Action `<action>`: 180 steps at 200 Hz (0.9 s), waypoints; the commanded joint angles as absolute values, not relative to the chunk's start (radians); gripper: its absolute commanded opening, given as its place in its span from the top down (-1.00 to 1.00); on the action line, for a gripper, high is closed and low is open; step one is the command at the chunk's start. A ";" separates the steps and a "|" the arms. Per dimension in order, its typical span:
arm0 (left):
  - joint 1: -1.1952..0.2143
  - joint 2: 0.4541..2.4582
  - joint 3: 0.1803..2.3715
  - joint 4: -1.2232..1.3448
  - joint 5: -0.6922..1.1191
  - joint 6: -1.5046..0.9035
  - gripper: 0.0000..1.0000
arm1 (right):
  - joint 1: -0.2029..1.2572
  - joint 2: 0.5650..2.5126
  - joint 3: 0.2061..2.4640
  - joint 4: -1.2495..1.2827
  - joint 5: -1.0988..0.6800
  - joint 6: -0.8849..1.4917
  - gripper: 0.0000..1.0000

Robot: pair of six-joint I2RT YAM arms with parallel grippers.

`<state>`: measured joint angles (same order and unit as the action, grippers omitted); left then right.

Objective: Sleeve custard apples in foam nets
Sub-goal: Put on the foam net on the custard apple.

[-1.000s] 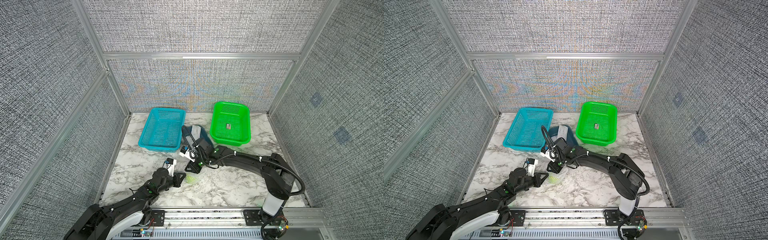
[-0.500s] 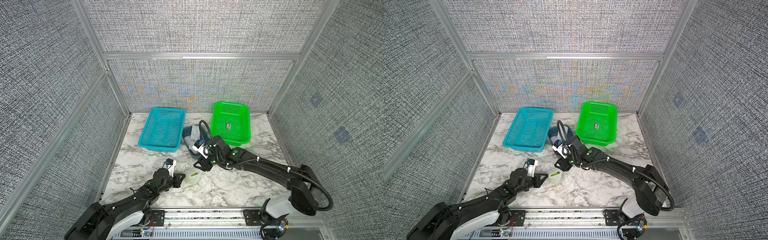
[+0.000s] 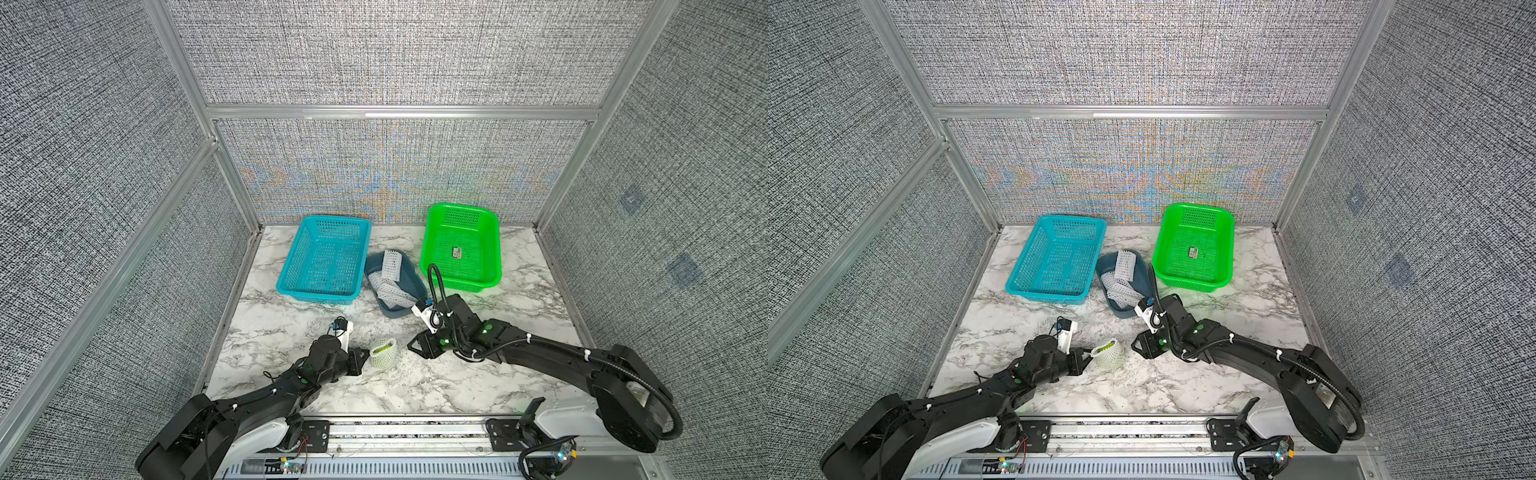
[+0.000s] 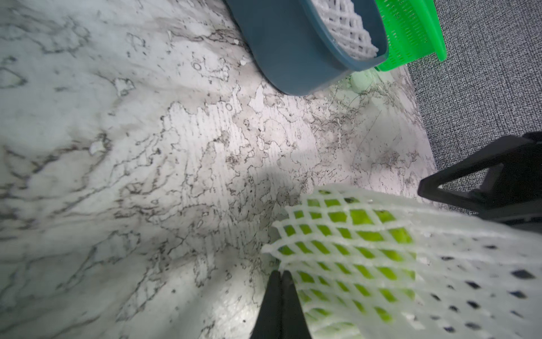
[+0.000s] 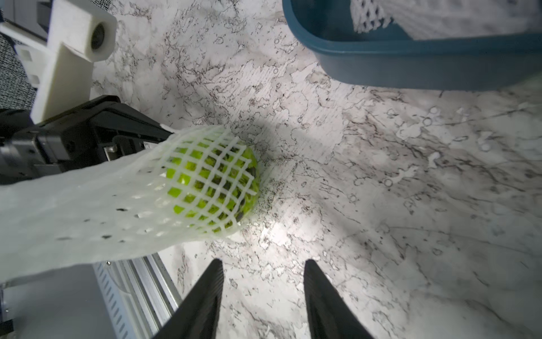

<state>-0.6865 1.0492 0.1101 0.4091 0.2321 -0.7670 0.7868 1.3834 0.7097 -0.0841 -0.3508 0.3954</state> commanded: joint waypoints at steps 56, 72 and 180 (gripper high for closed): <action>-0.686 1.114 0.150 0.377 0.232 -0.748 1.00 | 0.793 1.534 0.613 0.361 -0.519 0.647 -0.01; -0.686 1.129 0.161 0.368 0.245 -0.742 1.00 | 0.795 1.561 0.592 0.428 -0.536 0.679 -0.01; -0.686 1.234 0.243 0.339 0.293 -0.715 1.00 | 0.796 1.716 0.543 0.735 -0.600 0.806 0.84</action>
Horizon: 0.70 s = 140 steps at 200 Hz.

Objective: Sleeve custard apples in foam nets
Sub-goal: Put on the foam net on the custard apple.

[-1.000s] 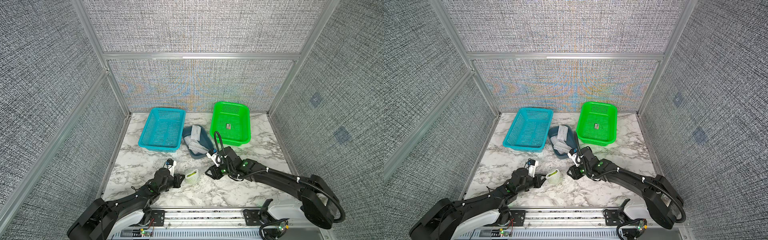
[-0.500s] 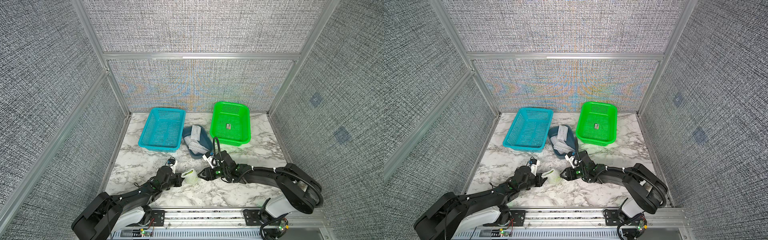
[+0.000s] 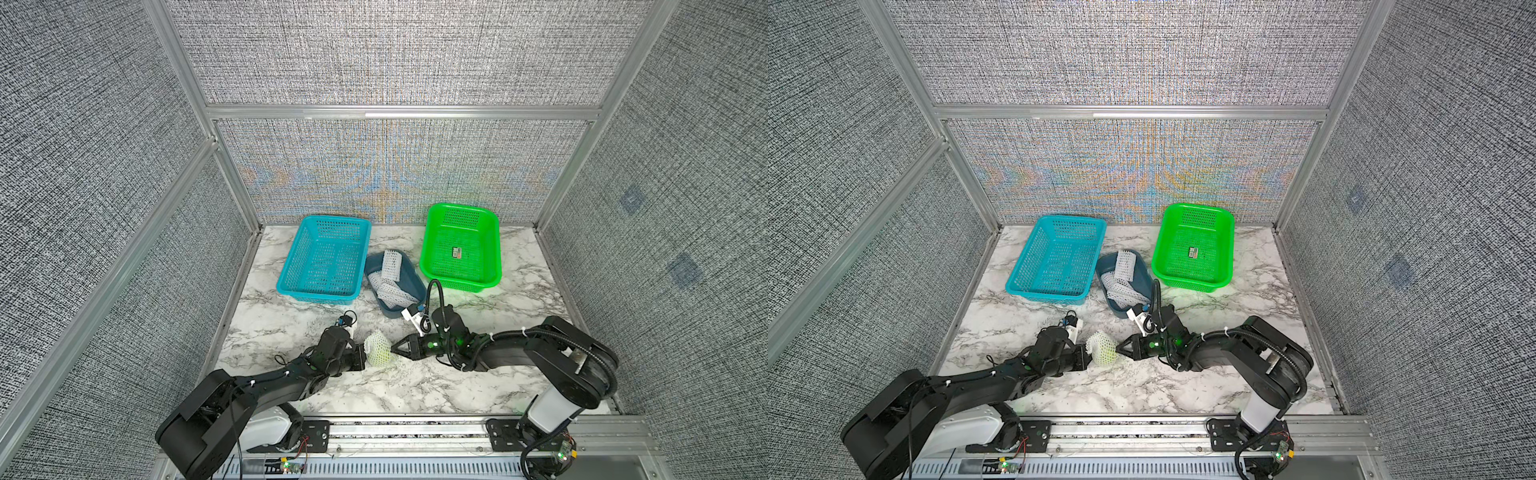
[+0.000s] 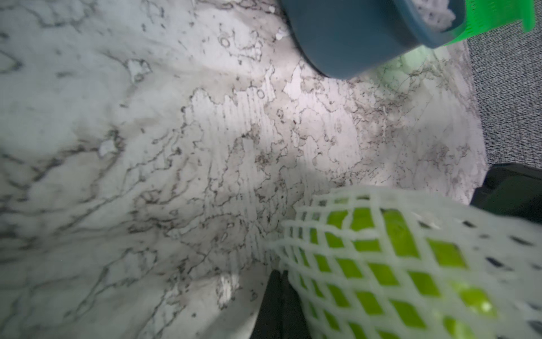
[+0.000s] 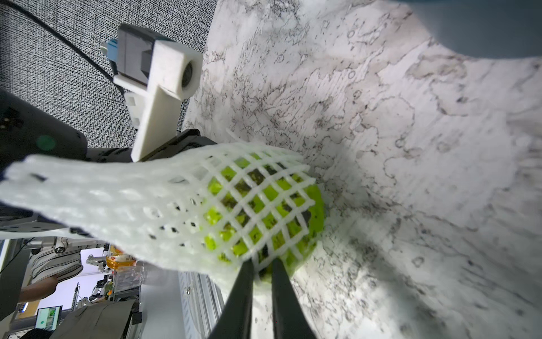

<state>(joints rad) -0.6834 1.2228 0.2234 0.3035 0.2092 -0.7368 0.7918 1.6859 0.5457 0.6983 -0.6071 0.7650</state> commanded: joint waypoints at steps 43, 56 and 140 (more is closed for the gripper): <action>-0.686 1.233 0.249 0.316 0.271 -0.719 1.00 | 0.792 1.735 0.561 0.649 -0.545 0.773 0.94; -0.686 1.228 0.247 0.313 0.264 -0.720 1.00 | 0.791 1.741 0.575 0.597 -0.521 0.753 0.95; -0.686 1.249 0.263 0.330 0.276 -0.719 1.00 | 0.813 1.735 0.659 0.316 -0.432 0.626 0.95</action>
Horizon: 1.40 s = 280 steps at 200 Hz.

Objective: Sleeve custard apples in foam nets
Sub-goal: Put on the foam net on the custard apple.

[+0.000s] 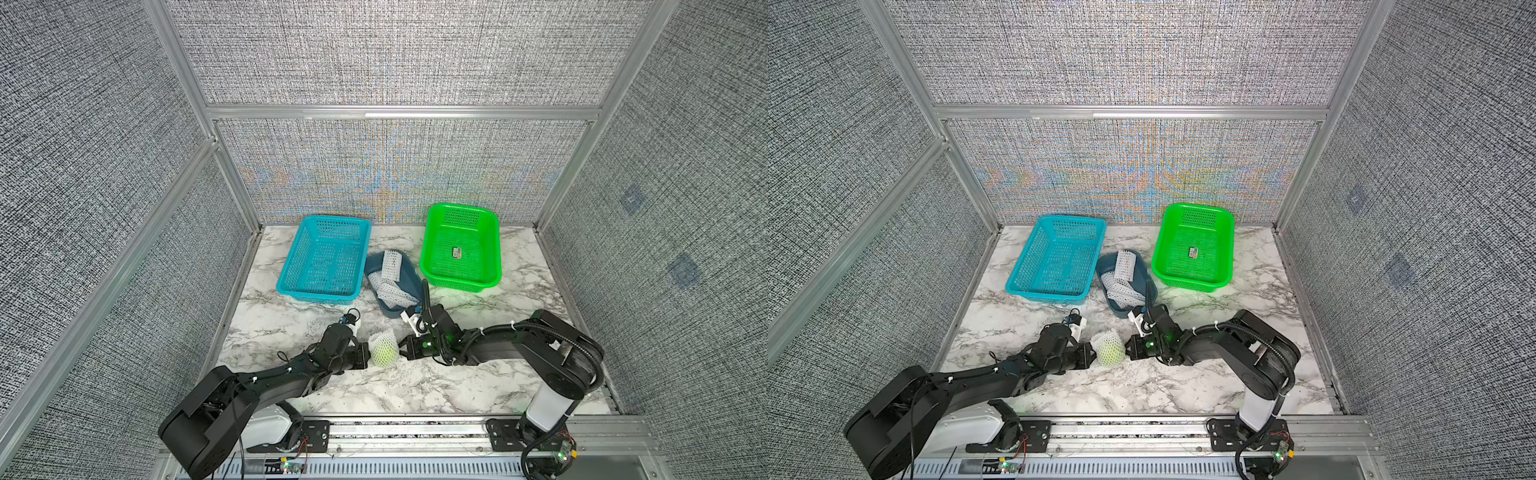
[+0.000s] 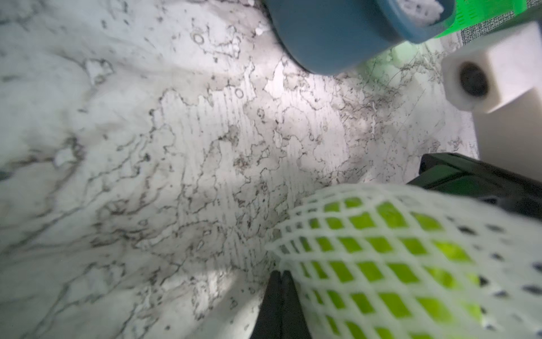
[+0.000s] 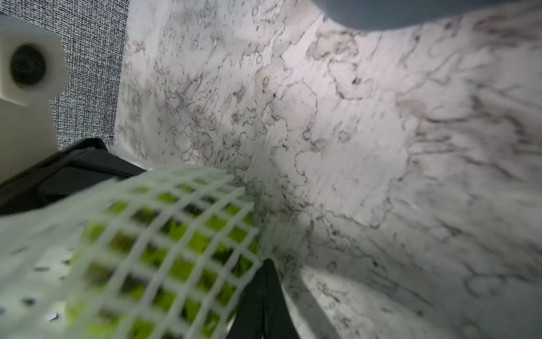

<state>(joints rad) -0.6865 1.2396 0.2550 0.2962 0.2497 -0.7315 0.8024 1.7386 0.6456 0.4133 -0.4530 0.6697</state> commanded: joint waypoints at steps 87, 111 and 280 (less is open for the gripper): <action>-0.686 1.281 0.271 0.348 0.291 -0.714 1.00 | 0.767 1.536 0.565 0.213 -0.398 0.564 0.54; -0.686 1.289 0.268 0.361 0.306 -0.713 1.00 | 0.744 1.469 0.534 0.239 -0.452 0.571 0.32; -0.686 1.314 0.242 0.413 0.323 -0.716 1.00 | 0.781 1.733 0.524 0.804 -0.728 0.851 0.03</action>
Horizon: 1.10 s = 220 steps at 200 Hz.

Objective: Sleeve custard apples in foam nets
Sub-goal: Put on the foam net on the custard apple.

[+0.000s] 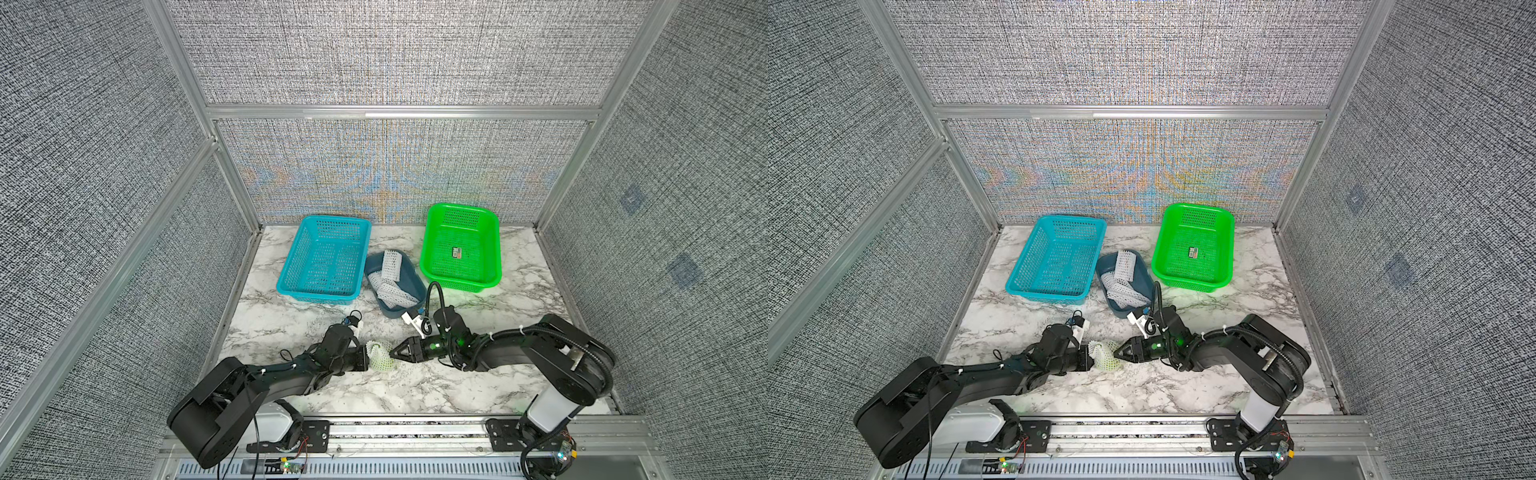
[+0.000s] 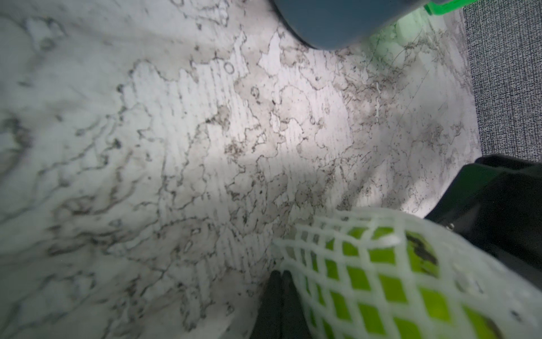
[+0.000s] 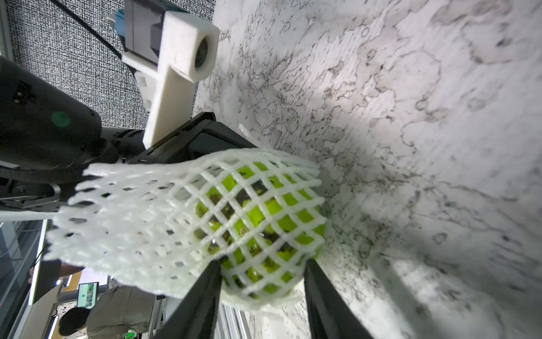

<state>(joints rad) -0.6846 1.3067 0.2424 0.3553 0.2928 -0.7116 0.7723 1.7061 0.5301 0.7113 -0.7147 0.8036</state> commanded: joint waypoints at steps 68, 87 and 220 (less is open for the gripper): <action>-0.686 1.324 0.237 0.461 0.350 -0.717 1.00 | 0.796 1.774 0.525 0.886 -0.753 0.867 0.21; -0.686 1.323 0.240 0.458 0.354 -0.713 1.00 | 0.797 1.785 0.527 0.900 -0.748 0.872 0.44; -0.686 1.291 0.242 0.415 0.341 -0.710 0.61 | 0.798 1.784 0.555 0.704 -0.691 0.770 0.93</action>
